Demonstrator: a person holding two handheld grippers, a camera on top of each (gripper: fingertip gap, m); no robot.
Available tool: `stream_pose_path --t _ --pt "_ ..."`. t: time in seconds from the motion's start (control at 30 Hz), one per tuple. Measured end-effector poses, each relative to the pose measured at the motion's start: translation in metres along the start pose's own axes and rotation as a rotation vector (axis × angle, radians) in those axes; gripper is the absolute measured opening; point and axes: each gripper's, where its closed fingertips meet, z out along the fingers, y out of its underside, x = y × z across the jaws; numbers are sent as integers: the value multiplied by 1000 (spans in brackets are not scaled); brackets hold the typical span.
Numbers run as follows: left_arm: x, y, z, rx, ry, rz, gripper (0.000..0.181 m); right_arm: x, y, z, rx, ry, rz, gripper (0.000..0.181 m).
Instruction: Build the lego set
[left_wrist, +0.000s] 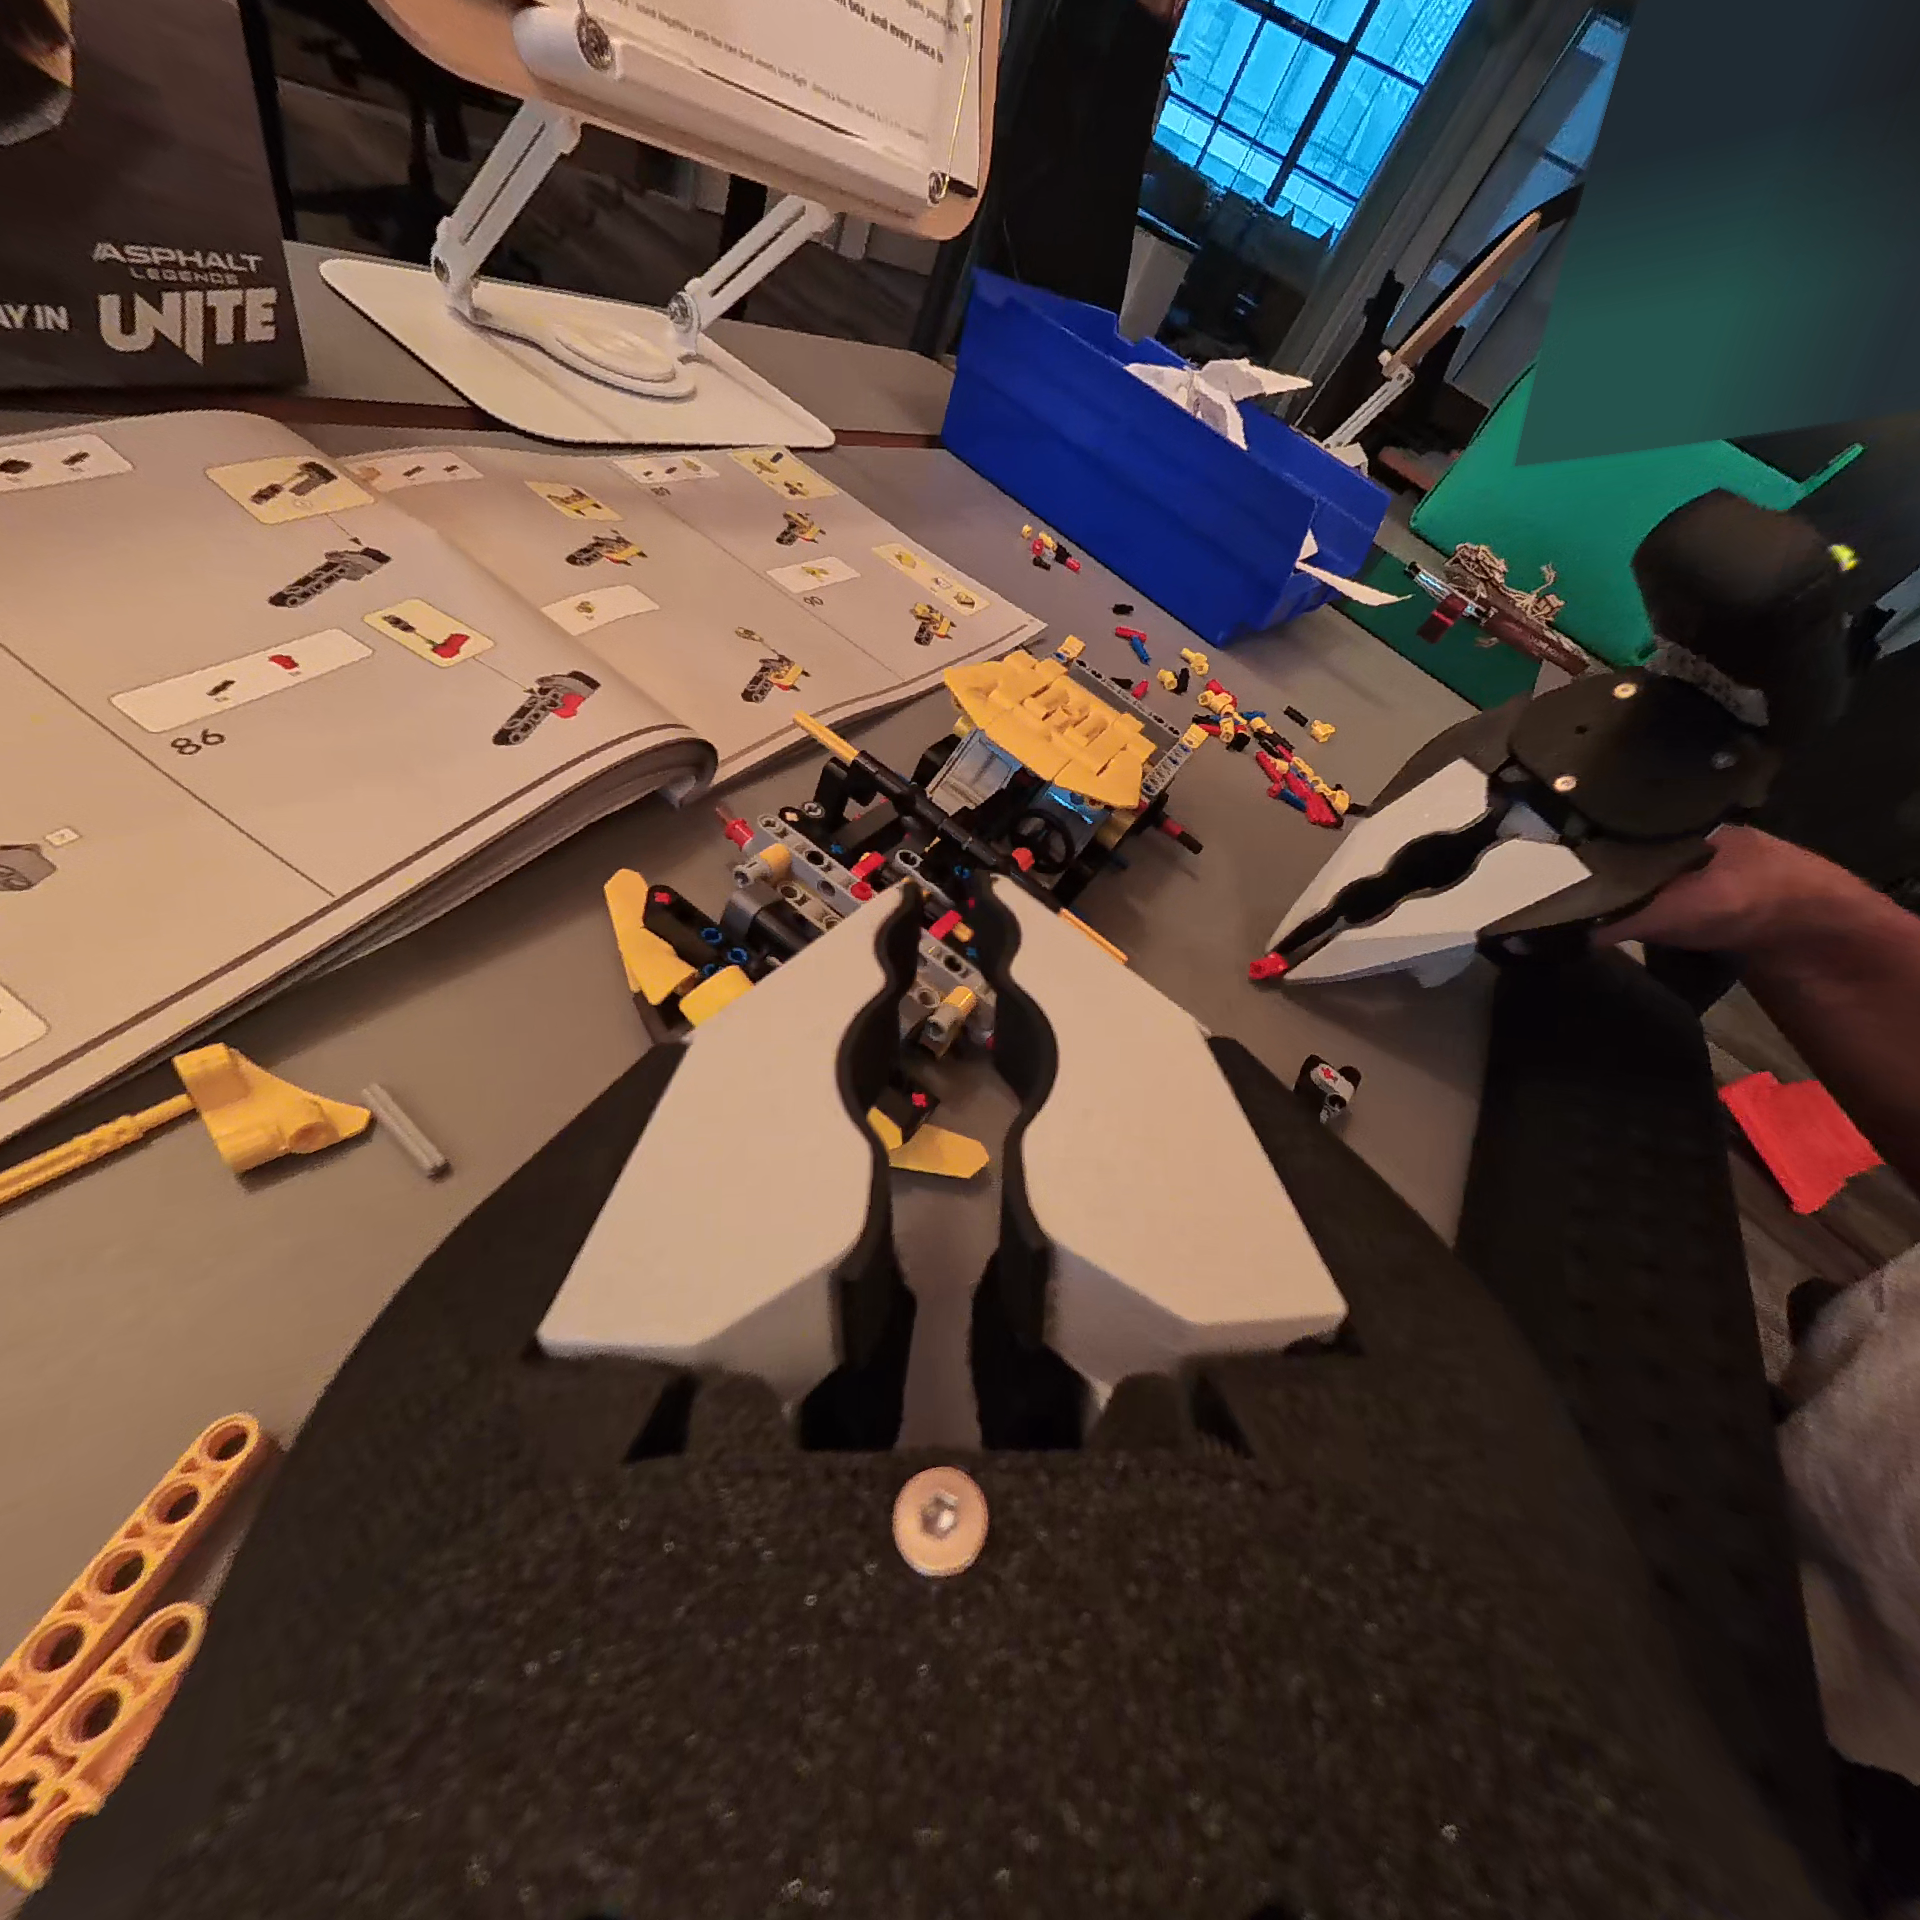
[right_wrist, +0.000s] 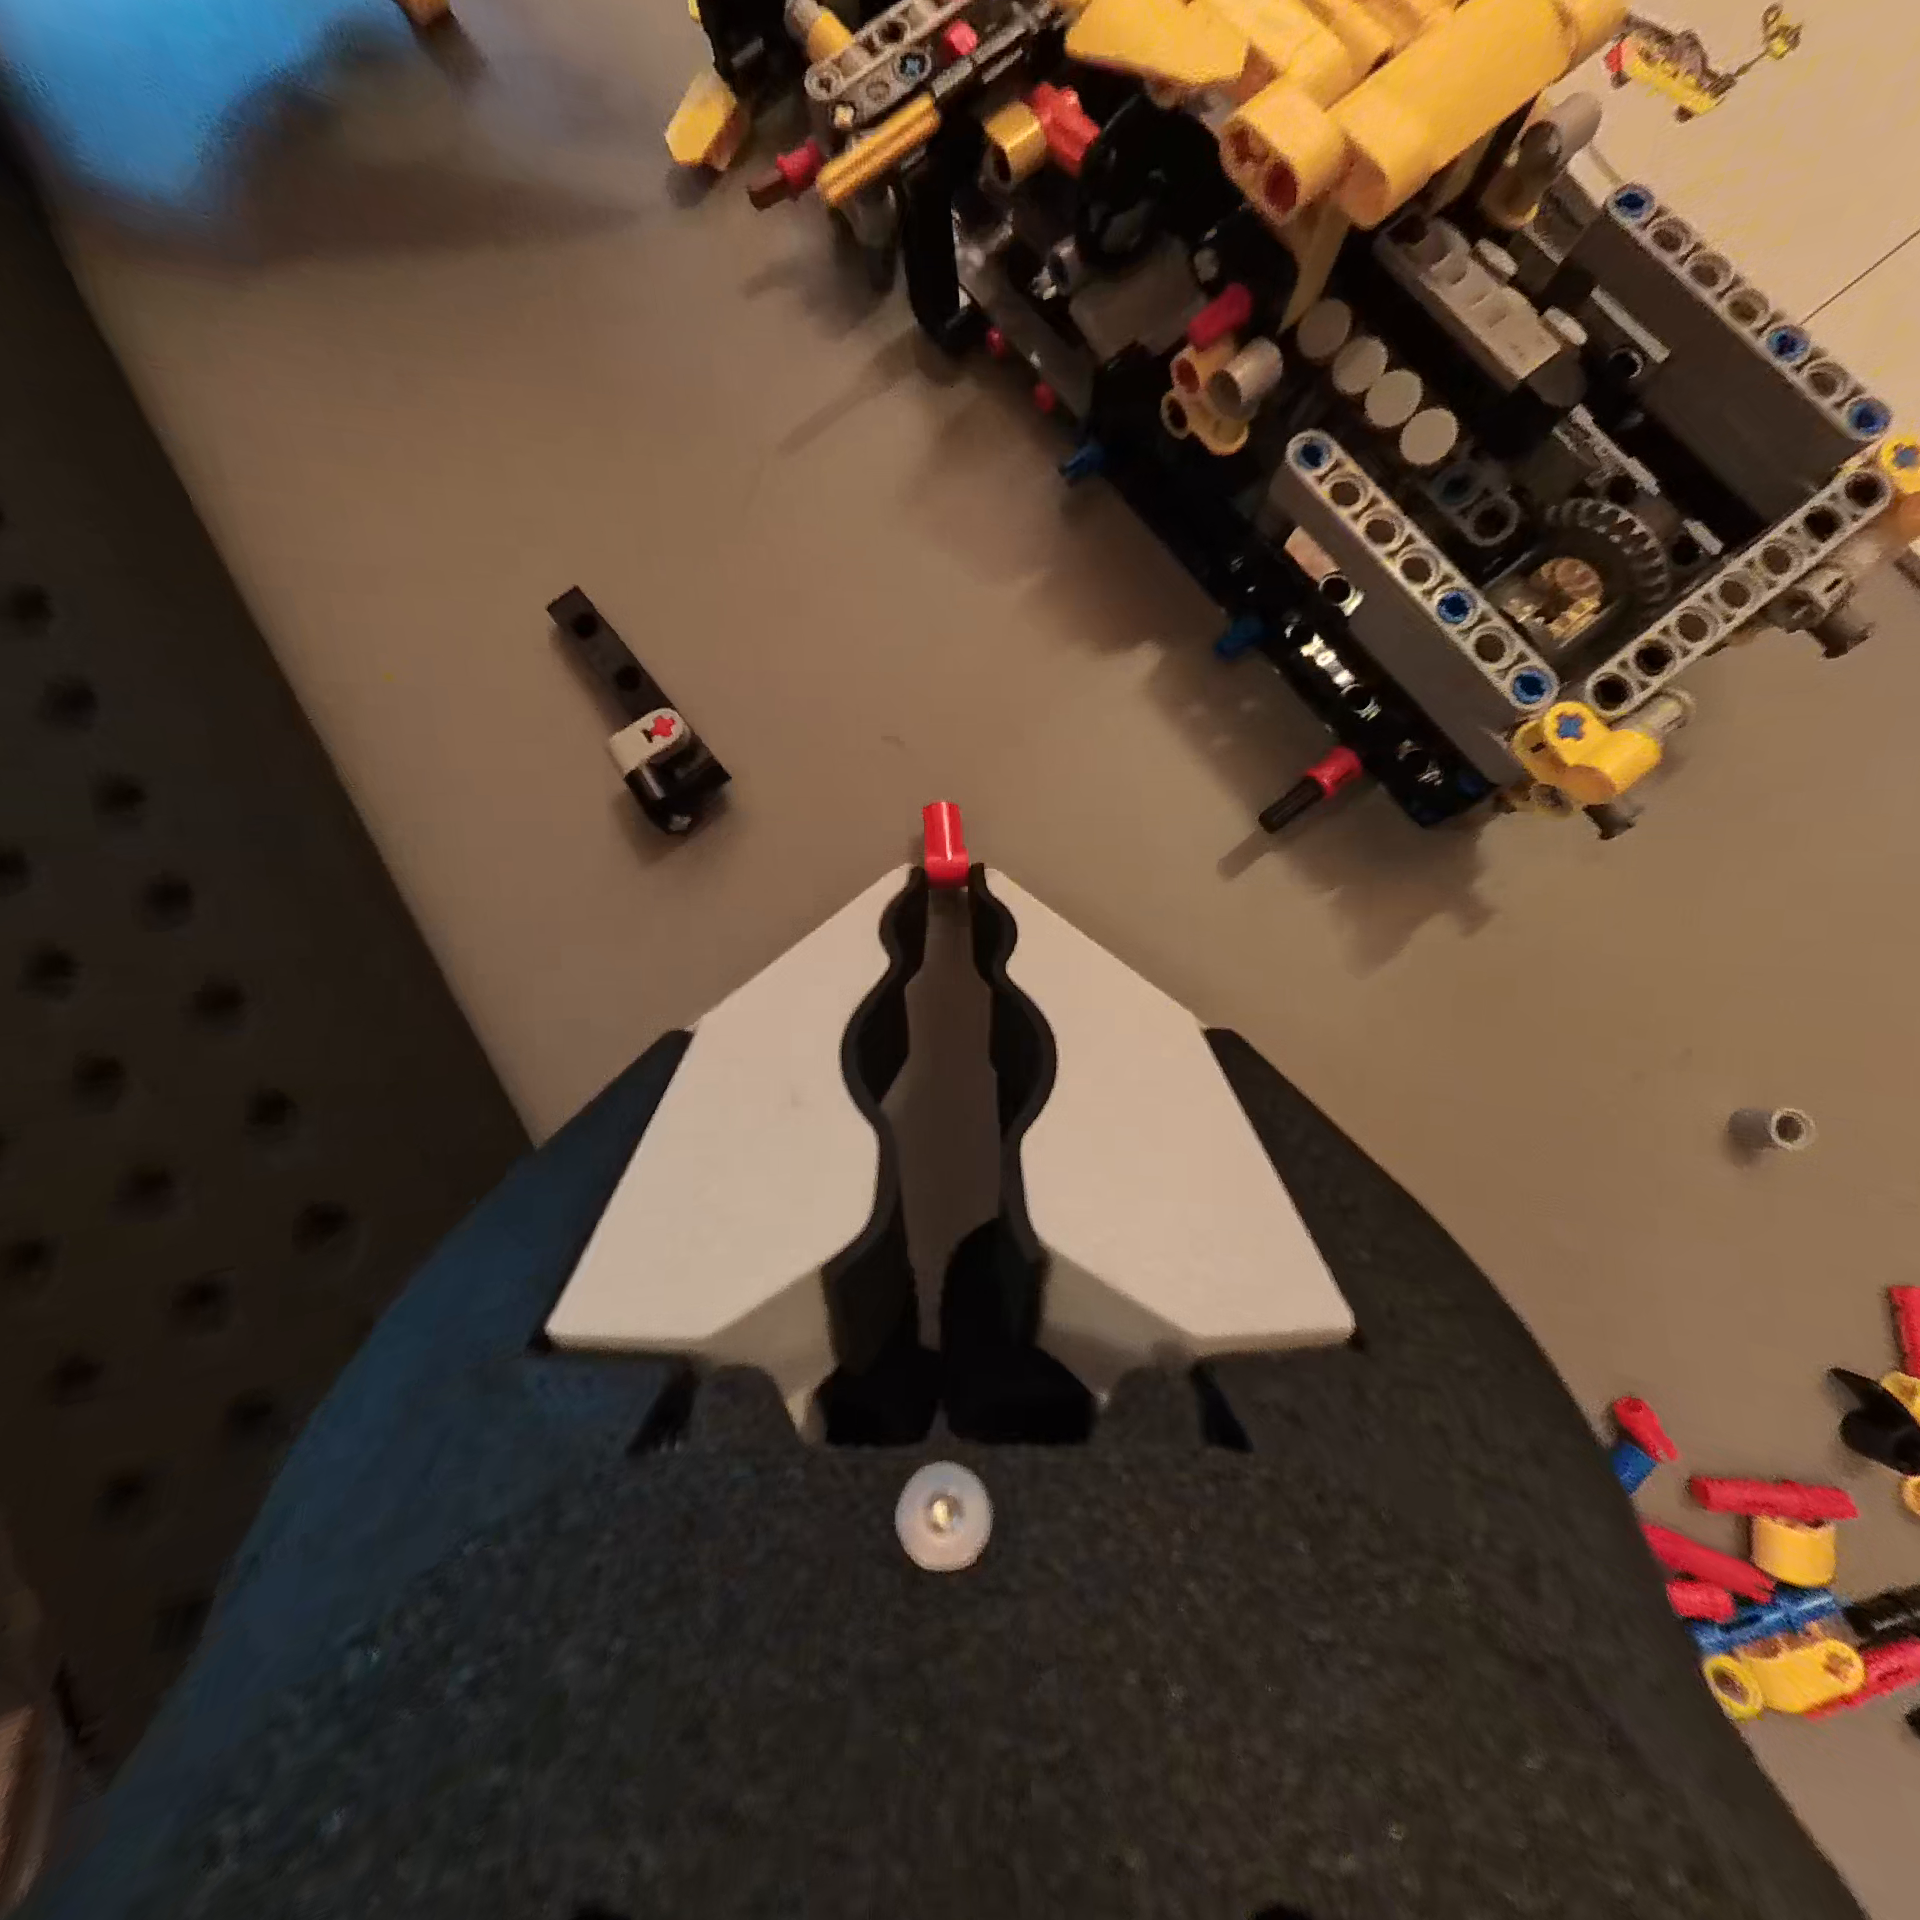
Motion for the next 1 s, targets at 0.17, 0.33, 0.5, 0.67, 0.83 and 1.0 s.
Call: stream_pose_path --t 0.17,0.33,0.5,0.67,0.83,1.0 --pt "-1 3 2 -22 -11 19 10 2 3 2 16 -6 17 7" --pt "-1 5 3 -31 -29 60 10 15 -2 -14 102 45 65 23" --pt "1 5 5 -34 -20 60 10 105 24 -63 169 410 248 34" --pt "-2 7 6 -46 -39 78 9 175 44 -94 209 647 359 35" --pt "-3 8 7 -56 -48 101 9 201 40 -78 199 542 396 35" --pt "-1 10 8 -66 -44 113 10 199 21 -45 107 453 297 29"
